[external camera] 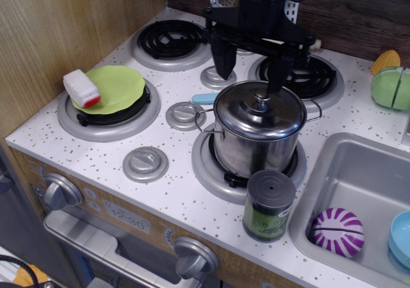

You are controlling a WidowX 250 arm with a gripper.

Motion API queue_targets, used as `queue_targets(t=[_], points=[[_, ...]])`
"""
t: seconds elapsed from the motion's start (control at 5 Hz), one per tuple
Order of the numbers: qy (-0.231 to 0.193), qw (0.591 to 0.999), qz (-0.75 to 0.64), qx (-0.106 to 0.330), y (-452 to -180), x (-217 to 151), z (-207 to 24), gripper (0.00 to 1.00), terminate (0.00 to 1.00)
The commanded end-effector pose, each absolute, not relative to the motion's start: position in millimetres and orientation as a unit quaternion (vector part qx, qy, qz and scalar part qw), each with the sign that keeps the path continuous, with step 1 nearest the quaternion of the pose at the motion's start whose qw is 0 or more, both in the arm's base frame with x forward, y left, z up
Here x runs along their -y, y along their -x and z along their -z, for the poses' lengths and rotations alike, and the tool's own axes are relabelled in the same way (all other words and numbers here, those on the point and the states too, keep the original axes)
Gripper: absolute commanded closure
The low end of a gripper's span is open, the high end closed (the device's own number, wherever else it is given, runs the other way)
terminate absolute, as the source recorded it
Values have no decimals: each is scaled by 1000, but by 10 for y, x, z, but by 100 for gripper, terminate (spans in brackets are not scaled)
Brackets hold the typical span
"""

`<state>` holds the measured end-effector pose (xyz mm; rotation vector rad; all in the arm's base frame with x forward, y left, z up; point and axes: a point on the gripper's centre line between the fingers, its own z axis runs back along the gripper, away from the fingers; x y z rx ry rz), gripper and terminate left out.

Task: Take lid off pot or pan

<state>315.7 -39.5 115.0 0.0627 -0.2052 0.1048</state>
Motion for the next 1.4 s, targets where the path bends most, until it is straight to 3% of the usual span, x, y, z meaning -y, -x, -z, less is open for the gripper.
queue_targets(t=[0.0, 0.6, 0.8, 1.2], points=[[-24, 990, -53, 128, -3220, 472, -1180, 0, 0], [-15, 993, -43, 105, -3160, 443, -1036, 0, 0], [-24, 993, -45, 104, -3143, 443, -1089, 100, 0], [-37, 993, -47, 103, -3199, 458, -1278, 100, 0]])
